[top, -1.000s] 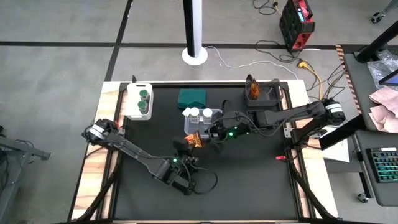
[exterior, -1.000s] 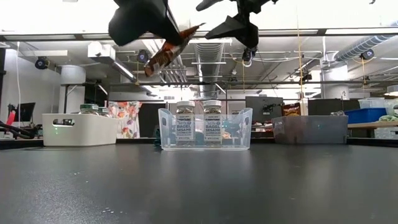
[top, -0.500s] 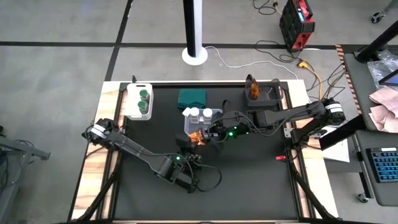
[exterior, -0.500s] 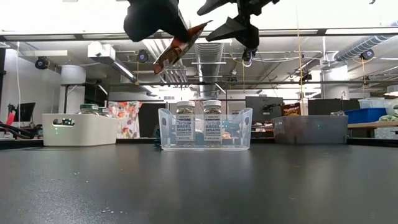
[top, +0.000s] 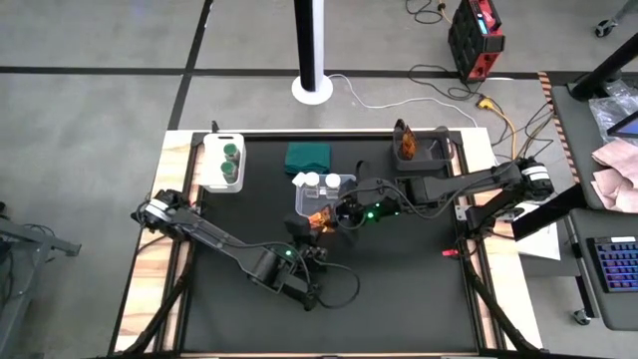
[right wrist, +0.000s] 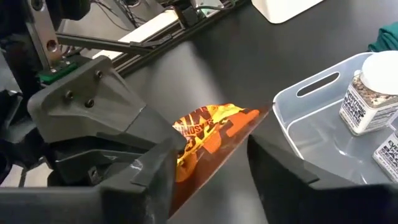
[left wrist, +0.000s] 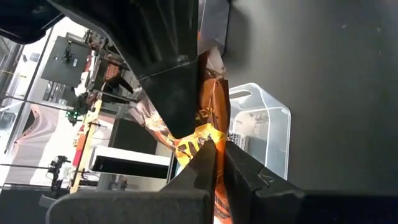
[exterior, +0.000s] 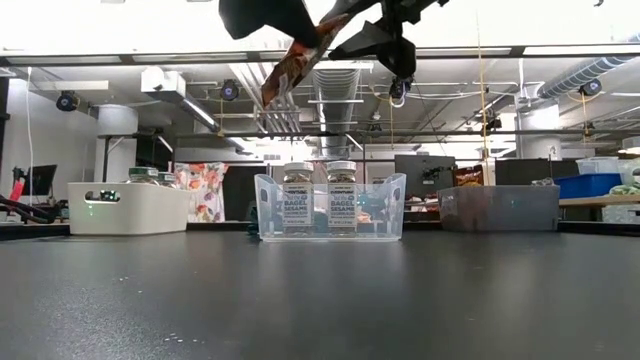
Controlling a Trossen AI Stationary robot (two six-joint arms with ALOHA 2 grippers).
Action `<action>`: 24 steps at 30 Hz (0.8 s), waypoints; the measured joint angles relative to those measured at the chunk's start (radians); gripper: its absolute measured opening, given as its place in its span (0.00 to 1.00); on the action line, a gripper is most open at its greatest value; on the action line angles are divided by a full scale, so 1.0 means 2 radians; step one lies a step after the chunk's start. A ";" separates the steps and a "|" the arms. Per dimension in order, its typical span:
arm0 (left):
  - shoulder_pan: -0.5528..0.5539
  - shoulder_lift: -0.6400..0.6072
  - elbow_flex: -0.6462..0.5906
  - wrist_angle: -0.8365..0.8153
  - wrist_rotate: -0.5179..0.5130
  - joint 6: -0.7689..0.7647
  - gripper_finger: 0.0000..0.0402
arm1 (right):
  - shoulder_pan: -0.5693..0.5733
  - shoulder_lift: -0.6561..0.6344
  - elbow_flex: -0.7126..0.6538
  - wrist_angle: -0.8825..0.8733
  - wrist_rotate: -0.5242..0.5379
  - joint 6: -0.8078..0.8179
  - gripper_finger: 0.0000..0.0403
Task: Sort spices by type
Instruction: Put the spice pack into the black bin
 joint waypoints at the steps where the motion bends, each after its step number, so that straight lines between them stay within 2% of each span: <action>1: 0.000 0.000 0.000 0.000 0.000 0.000 0.00 | 0.000 0.000 0.000 -0.001 0.000 0.000 0.44; 4: 0.000 0.000 0.000 0.000 0.000 0.000 0.01 | 0.000 0.000 0.000 -0.002 0.000 -0.003 0.34; 9: 0.000 0.000 0.000 0.002 0.000 -0.029 0.11 | 0.000 0.000 -0.001 -0.004 0.000 -0.032 0.07; 15: 0.000 0.000 0.000 -0.005 0.014 -0.041 0.30 | 0.000 -0.001 0.000 -0.019 0.000 -0.103 0.02; 19: -0.003 -0.001 0.000 -0.050 0.017 -0.074 0.41 | 0.001 -0.003 0.021 -0.090 0.016 -0.153 0.02; 24: -0.005 -0.002 0.000 -0.110 0.017 -0.138 0.45 | 0.015 -0.003 0.035 -0.139 0.068 -0.184 0.02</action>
